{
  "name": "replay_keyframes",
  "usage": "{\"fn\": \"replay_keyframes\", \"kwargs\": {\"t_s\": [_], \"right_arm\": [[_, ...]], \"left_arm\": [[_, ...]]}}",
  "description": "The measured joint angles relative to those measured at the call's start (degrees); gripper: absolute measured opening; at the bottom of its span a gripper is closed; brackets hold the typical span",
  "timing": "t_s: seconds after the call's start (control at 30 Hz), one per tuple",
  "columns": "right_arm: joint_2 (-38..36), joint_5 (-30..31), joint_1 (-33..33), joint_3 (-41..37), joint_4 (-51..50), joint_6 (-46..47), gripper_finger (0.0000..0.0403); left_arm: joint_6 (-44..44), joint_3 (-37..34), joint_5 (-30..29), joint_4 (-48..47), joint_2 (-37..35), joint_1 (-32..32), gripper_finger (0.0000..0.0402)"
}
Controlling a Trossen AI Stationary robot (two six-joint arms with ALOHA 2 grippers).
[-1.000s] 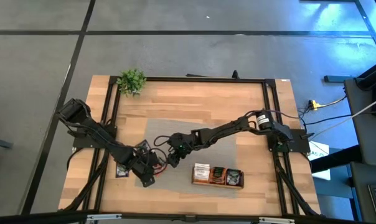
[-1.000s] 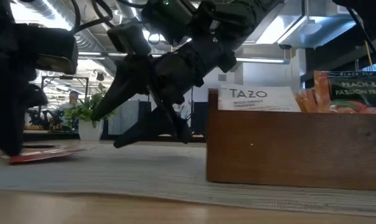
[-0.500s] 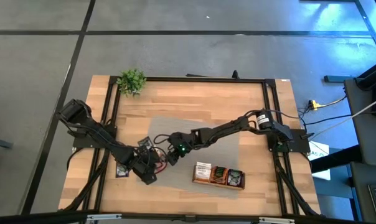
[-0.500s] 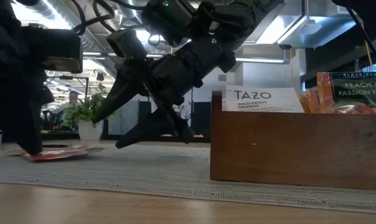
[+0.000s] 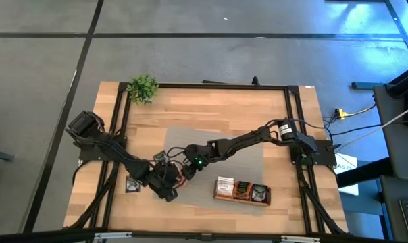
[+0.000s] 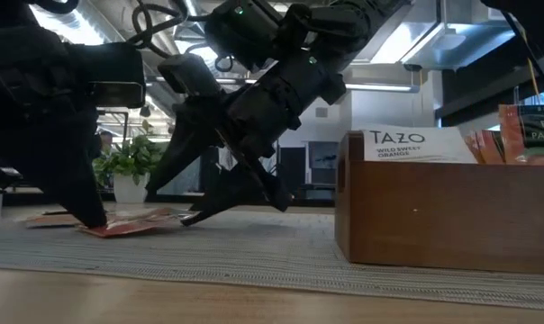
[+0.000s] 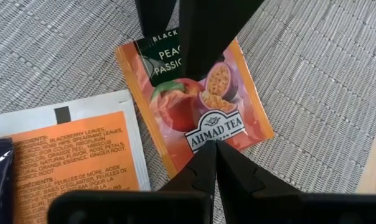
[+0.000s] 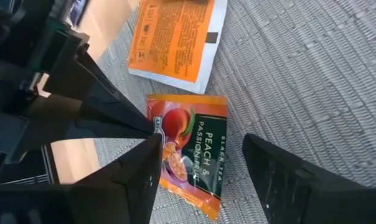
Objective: Pick & Place Tea
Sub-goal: Put the yellow tea bag into the middle compartment of the wooden organizer
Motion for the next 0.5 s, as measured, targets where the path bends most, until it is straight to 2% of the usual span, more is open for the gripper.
{"fn": "replay_keyframes", "kwargs": {"t_s": [0.17, 0.5], "right_arm": [[-0.02, -2.52, -0.09, 0.00, -1.01, 1.16, 0.0212], [-0.07, -4.68, 0.02, 0.02, 0.05, 0.15, 0.0121]], "left_arm": [[-0.34, -0.02, -0.23, -0.10, 0.02, 0.08, 0.0012], [-0.48, -0.07, 0.13, -0.22, 0.02, 0.66, 0.0010]]}}
